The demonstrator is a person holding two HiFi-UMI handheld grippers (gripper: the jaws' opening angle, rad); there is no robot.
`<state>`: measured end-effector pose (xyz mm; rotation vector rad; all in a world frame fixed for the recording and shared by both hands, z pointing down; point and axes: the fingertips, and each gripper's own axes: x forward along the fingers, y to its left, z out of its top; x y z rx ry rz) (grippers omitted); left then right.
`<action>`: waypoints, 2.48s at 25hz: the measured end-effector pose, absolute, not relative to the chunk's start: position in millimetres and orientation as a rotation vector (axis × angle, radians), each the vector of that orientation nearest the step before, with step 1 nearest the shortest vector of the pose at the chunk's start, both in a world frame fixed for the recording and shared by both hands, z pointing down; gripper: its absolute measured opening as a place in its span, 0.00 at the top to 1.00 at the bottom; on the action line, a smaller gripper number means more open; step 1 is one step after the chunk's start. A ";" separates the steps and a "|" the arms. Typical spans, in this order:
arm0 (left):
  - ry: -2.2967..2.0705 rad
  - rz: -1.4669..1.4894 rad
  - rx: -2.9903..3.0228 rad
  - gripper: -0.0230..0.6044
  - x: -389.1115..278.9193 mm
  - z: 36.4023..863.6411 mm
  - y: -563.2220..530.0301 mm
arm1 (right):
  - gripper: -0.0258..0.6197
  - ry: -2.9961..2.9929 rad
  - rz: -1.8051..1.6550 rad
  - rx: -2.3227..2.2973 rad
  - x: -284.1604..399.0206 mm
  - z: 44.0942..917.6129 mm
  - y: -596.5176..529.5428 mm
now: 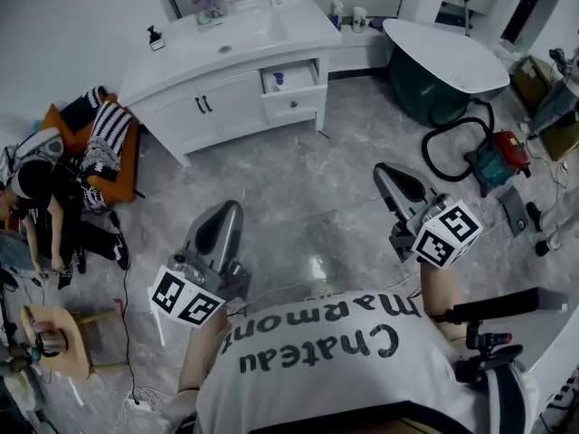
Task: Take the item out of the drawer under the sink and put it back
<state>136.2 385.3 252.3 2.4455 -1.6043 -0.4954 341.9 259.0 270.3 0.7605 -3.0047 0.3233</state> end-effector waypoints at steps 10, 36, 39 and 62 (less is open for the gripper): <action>-1.637 -0.422 2.372 0.95 144.9 270.9 357.4 | 0.94 -3.034 0.510 0.625 345.3 286.4 245.4; -1.551 -0.395 2.466 0.95 101.9 280.5 199.6 | 0.94 -2.977 0.555 0.774 310.9 310.4 107.3; -1.544 -0.369 2.494 0.95 83.8 278.0 168.1 | 0.94 -2.980 0.591 0.781 287.9 311.3 74.1; -1.543 -0.403 2.495 0.95 -75.8 277.3 -20.0 | 0.94 -2.976 0.518 0.794 132.5 288.0 -107.6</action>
